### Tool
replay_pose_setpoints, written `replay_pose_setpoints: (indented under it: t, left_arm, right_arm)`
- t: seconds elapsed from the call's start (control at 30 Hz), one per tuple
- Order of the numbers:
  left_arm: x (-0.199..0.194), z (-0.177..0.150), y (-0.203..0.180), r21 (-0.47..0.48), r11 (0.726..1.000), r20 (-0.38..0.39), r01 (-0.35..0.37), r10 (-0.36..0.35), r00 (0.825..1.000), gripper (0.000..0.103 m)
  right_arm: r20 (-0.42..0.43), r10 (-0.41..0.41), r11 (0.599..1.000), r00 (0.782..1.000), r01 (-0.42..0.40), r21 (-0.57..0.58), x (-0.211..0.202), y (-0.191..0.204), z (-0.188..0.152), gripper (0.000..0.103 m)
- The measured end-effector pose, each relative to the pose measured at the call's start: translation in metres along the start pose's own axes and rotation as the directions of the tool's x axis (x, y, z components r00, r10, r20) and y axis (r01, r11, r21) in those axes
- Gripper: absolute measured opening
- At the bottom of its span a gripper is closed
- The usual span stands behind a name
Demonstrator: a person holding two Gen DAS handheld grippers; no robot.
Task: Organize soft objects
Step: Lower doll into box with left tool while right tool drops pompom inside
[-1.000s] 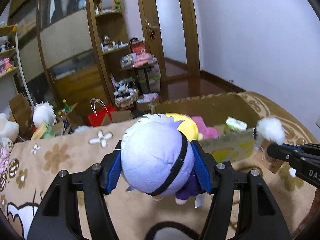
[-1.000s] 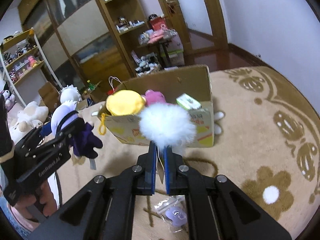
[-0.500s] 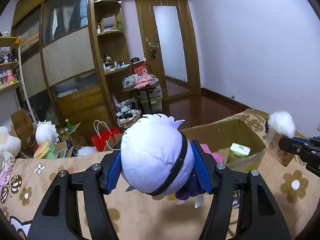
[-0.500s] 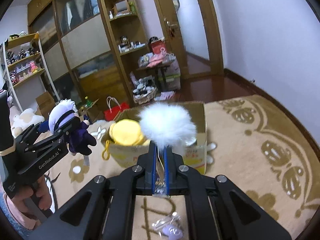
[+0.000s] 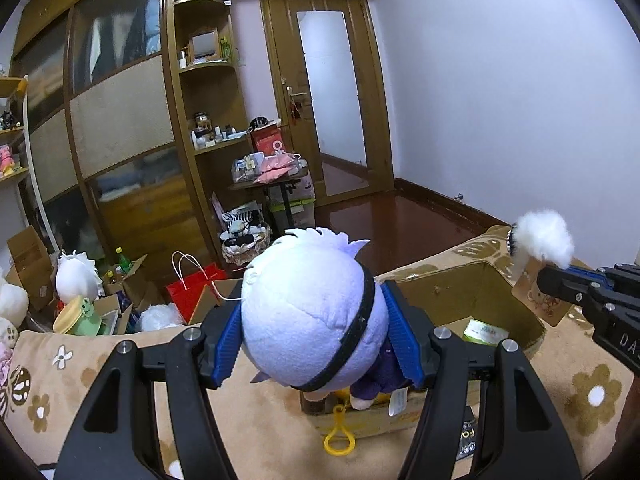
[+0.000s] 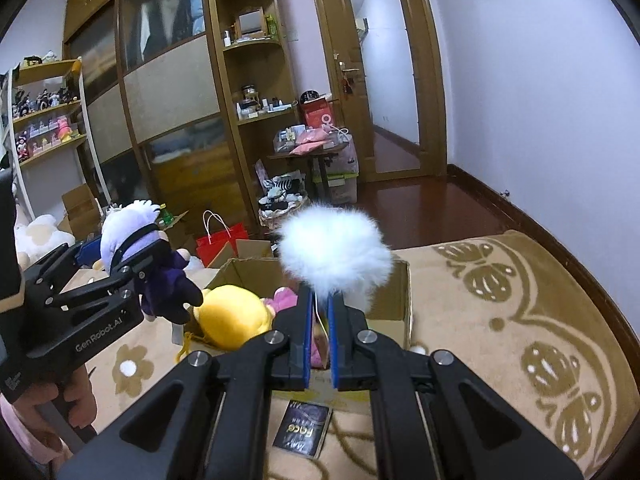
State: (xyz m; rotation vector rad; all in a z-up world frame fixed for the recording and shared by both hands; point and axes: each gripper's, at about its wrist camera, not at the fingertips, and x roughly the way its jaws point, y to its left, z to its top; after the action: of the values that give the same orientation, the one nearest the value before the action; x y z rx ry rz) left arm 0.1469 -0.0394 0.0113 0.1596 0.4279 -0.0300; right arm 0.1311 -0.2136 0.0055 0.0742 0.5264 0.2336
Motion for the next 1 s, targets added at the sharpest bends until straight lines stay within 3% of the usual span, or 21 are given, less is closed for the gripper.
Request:
replay_pose_setpoints:
  t: [0.33,0.67,1.0]
  left_arm:
    - [0.034,-0.004,-0.011,-0.002,1.0,-0.041,0.017,-0.017,0.999,0.064]
    - [0.055,-0.017,-0.028,0.032,0.996,-0.115,0.088,-0.084,0.99,0.066]
    - [0.073,-0.028,-0.039,0.049,0.995,-0.18,0.088,-0.078,0.98,0.066]
  right_arm:
    - [-0.055,0.02,1.0,0.998,-0.019,0.011,0.028,-0.007,-0.009,0.008]
    - [-0.071,0.041,0.999,0.997,-0.04,0.021,0.046,-0.017,-0.016,0.008]
    - [-0.127,0.075,0.997,0.989,-0.071,0.039,0.063,-0.025,-0.021,0.013]
